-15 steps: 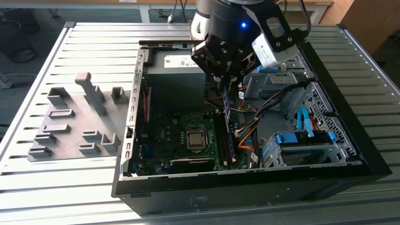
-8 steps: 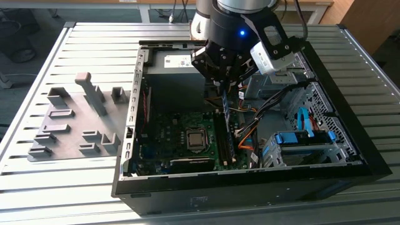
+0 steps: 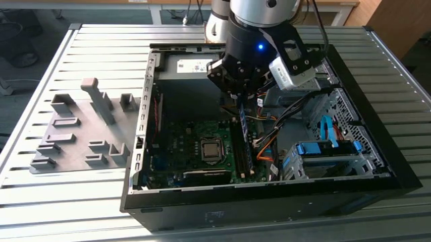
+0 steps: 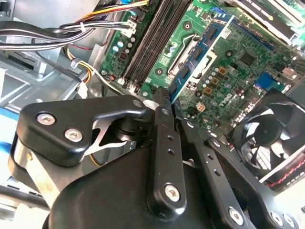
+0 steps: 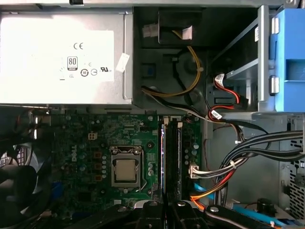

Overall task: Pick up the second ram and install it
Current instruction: 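Insert the second ram into the second slot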

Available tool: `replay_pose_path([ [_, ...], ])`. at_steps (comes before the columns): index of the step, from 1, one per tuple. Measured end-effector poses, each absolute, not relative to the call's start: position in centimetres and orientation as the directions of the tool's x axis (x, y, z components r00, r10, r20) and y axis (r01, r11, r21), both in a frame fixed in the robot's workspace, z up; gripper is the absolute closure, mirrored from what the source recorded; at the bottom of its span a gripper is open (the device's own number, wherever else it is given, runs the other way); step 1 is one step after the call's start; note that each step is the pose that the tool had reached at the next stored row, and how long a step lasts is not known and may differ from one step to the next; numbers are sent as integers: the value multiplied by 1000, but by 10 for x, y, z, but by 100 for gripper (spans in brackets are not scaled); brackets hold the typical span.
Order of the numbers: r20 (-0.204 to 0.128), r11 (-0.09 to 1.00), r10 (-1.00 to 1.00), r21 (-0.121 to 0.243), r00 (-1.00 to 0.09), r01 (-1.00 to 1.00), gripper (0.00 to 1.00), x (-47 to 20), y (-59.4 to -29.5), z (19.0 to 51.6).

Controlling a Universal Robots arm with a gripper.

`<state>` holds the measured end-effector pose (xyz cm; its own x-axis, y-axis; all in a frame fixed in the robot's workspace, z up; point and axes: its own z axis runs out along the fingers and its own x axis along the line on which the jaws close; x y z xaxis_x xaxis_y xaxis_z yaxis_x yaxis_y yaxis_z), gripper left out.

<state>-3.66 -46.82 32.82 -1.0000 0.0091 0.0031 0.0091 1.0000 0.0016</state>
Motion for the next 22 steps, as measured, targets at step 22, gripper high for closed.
replay_pose_path([
  [22, 6, 1000, -11, 2, -1000, -11, 86, -32, -471, 288],
])
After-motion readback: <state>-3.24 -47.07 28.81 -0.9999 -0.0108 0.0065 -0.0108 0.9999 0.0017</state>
